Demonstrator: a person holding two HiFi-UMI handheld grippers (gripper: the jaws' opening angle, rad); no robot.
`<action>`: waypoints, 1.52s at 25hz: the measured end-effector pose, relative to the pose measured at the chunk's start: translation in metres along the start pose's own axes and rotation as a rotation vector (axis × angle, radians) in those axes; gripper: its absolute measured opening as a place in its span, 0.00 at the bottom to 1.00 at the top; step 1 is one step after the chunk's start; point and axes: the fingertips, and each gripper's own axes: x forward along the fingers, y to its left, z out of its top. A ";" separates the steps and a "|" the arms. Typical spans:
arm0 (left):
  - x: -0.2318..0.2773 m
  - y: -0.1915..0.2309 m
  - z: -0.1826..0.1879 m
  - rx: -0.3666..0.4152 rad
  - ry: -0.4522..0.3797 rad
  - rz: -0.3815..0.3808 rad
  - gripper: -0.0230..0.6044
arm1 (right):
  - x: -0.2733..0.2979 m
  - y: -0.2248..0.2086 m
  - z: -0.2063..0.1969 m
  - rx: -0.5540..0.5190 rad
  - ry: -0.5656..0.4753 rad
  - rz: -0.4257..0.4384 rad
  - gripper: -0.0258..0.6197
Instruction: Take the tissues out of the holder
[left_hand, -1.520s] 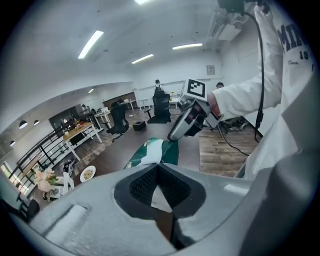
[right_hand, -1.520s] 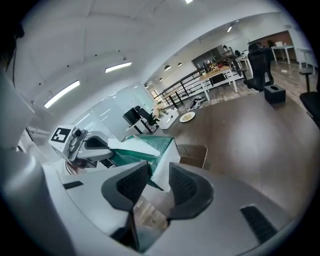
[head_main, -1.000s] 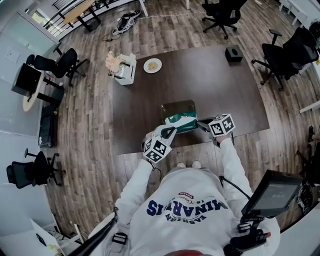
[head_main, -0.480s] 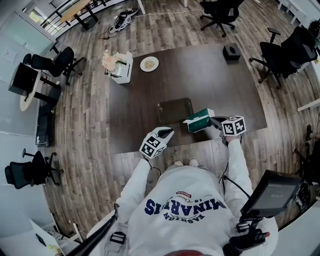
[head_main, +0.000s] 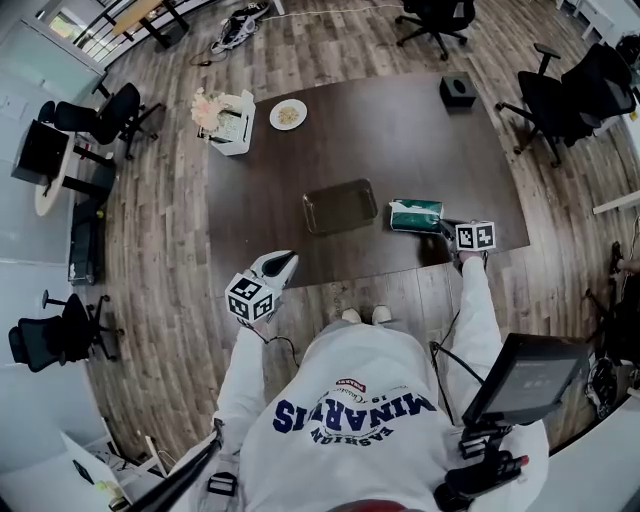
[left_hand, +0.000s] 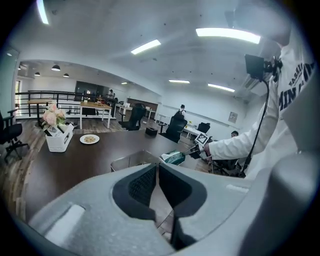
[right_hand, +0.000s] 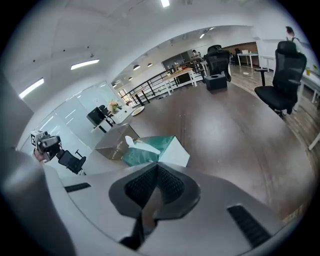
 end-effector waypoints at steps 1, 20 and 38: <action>-0.003 -0.002 -0.002 -0.008 0.000 -0.003 0.07 | 0.005 -0.004 -0.006 -0.005 0.012 -0.002 0.04; -0.009 -0.060 0.022 -0.088 -0.124 -0.182 0.07 | 0.022 0.011 0.013 -0.250 -0.050 -0.059 0.05; -0.015 -0.074 0.053 -0.141 -0.252 -0.191 0.07 | -0.115 0.159 0.087 -0.012 -0.607 0.451 0.07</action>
